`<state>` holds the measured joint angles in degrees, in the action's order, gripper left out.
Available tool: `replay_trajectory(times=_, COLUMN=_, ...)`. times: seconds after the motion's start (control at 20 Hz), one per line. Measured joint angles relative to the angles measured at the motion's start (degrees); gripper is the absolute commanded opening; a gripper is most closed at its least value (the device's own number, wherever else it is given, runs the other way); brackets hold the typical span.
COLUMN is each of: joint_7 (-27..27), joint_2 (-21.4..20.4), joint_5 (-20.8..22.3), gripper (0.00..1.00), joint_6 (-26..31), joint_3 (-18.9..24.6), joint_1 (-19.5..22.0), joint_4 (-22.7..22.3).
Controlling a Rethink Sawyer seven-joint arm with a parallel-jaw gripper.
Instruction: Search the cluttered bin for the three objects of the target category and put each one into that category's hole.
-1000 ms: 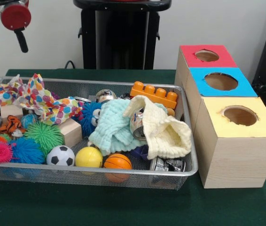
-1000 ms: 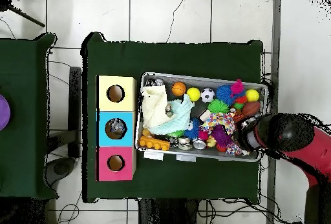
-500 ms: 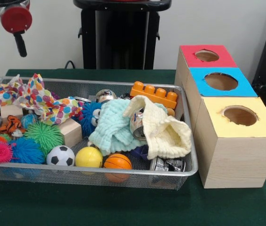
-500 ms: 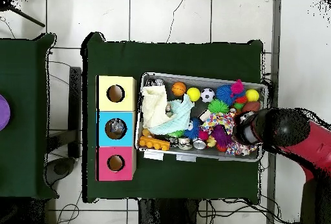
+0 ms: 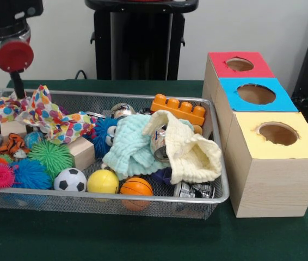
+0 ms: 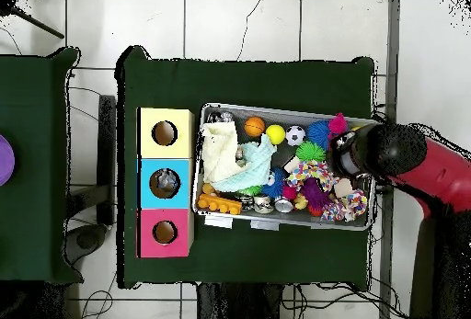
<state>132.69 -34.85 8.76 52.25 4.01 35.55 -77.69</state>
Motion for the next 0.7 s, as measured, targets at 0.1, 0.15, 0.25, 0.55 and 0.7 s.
replay_trajectory(times=0.1, joint_7=0.0, joint_2=2.02, joint_5=0.05, gripper=0.0, joint_6=-0.02, joint_3=0.03, joint_1=-0.09, joint_4=1.88)
replay_trajectory(times=0.15, joint_7=0.0, joint_2=2.88, joint_5=0.08, gripper=0.0, joint_6=-0.13, joint_3=0.02, joint_1=-0.08, joint_4=2.56)
replay_trajectory(times=0.25, joint_7=0.0, joint_2=4.2, joint_5=0.14, gripper=0.0, joint_6=-0.37, joint_3=0.02, joint_1=-0.07, joint_4=3.54)
replay_trajectory(times=0.55, joint_7=0.0, joint_2=9.48, joint_5=0.26, gripper=0.0, joint_6=-1.82, joint_3=0.08, joint_1=-0.08, joint_4=7.18)
replay_trajectory(times=0.7, joint_7=0.0, joint_2=11.26, joint_5=0.26, gripper=0.0, joint_6=-2.37, joint_3=0.11, joint_1=-0.08, joint_4=8.38)
